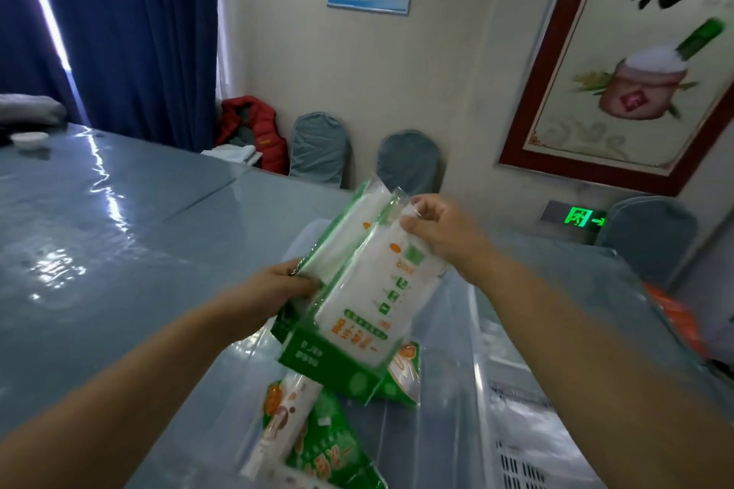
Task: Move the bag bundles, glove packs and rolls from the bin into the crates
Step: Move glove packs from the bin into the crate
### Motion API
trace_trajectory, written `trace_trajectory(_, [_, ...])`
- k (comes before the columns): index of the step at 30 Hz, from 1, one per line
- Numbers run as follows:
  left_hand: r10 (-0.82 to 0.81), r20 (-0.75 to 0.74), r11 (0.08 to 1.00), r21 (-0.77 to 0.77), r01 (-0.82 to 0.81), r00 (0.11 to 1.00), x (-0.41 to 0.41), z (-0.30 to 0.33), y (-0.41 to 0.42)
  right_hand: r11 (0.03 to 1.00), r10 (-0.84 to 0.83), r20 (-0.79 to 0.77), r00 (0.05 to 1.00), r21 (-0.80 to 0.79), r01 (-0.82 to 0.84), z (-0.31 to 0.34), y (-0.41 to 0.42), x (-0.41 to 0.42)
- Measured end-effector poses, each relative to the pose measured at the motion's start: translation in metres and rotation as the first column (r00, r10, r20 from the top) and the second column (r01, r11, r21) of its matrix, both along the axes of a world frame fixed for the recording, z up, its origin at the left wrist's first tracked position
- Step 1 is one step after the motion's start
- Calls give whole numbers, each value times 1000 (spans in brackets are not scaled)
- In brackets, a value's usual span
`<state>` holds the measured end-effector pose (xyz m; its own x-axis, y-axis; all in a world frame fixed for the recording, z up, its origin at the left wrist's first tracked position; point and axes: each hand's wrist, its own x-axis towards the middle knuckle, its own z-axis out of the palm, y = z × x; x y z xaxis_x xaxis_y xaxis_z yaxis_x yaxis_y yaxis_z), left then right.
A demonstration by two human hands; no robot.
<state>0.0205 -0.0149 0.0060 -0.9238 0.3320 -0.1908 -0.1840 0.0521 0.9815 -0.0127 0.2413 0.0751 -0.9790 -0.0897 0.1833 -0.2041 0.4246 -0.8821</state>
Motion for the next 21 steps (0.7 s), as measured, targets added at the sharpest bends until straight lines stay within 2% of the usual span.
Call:
trace_trajectory(3, [-129, 30, 988, 87, 126, 991, 12, 2, 5, 995, -17, 32, 999, -96, 20, -5, 3, 8])
trace_trajectory(5, [-187, 36, 980, 83, 183, 982, 18, -1, 6, 982, 20, 90, 996, -187, -2, -8, 5, 14])
trace_trajectory(9, [-283, 55, 959, 30, 282, 957, 25, -7, 6, 990, 3, 78, 997, -140, 8, -16, 7, 23])
trace_trajectory(12, [-300, 10, 949, -94, 299, 954, 26, -1, 7, 989, -59, 24, 998, -133, 61, -20, 9, 25])
trace_trajectory(14, [-273, -87, 950, -184, 254, 958, 23, 9, 15, 981, -98, -10, 995, -168, 95, -21, 10, 25])
trace_trajectory(16, [-223, -238, 936, -321, 141, 945, 20, 18, 32, 970, -156, -57, 986, -195, 142, -22, 12, 24])
trace_trajectory(19, [-202, -430, 820, -565, -88, 880, 14, 24, 57, 942, -205, -93, 974, -289, 170, -21, 18, 27])
trace_trajectory(21, [-148, -497, 778, -592, -210, 855, 7, 25, 64, 907, -178, -49, 983, -397, 144, -22, 28, 30])
